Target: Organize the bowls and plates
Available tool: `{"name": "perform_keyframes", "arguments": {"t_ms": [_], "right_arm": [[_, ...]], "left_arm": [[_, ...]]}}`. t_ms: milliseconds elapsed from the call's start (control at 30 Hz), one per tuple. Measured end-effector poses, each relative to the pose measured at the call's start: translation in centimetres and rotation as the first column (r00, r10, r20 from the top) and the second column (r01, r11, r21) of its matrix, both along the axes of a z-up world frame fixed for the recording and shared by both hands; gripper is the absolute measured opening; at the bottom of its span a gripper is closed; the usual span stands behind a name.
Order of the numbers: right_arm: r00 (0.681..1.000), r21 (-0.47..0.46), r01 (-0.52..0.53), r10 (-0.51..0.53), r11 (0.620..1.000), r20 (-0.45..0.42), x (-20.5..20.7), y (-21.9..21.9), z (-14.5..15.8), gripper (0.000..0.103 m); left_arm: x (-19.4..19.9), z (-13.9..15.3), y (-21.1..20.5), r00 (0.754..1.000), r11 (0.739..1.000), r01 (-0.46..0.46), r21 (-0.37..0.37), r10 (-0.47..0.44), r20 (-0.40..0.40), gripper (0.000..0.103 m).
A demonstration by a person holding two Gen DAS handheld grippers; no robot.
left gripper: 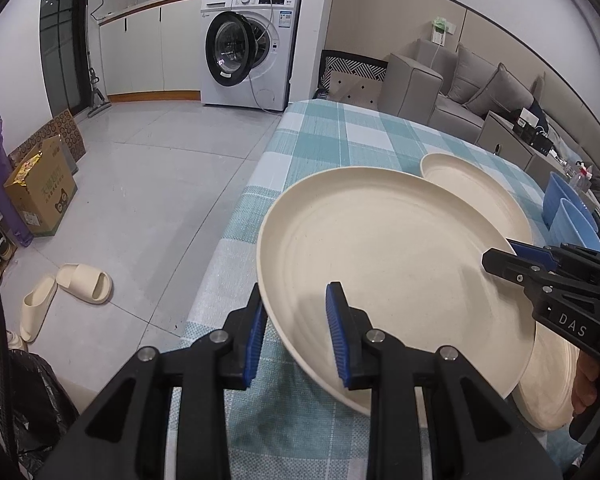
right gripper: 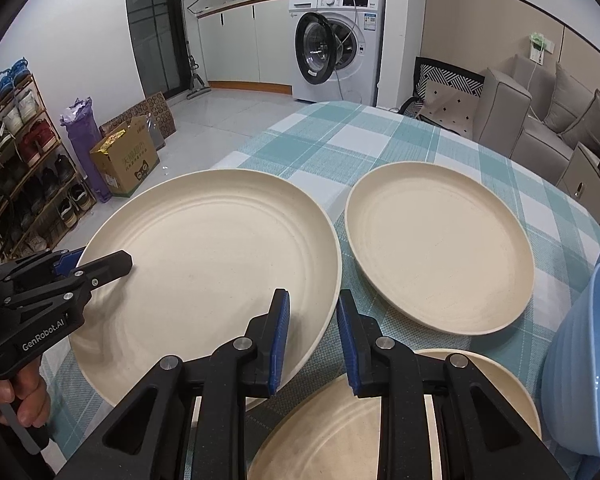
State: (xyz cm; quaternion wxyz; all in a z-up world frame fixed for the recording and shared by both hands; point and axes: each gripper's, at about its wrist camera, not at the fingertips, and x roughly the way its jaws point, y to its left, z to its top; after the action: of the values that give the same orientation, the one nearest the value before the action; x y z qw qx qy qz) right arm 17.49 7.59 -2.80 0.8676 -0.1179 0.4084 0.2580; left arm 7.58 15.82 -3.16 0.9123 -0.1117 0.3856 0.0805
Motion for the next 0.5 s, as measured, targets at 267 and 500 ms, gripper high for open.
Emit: {"name": "perform_keyframes", "arguments": {"t_ms": [267,500], "right_arm": [[0.999,0.014,0.021,-0.021,1.000,0.040,-1.3,-1.4,1.9,0.025],[0.997,0.039,0.046,-0.048,0.998,0.053,-2.4,-3.3,3.0,0.025]], "left_arm": [[-0.5,1.5,-1.2,0.999,1.000,0.022,0.017,-0.023,0.034,0.028],[-0.7,2.4,-2.3,0.997,0.998,0.048,0.028,-0.050,0.050,0.028]]}}
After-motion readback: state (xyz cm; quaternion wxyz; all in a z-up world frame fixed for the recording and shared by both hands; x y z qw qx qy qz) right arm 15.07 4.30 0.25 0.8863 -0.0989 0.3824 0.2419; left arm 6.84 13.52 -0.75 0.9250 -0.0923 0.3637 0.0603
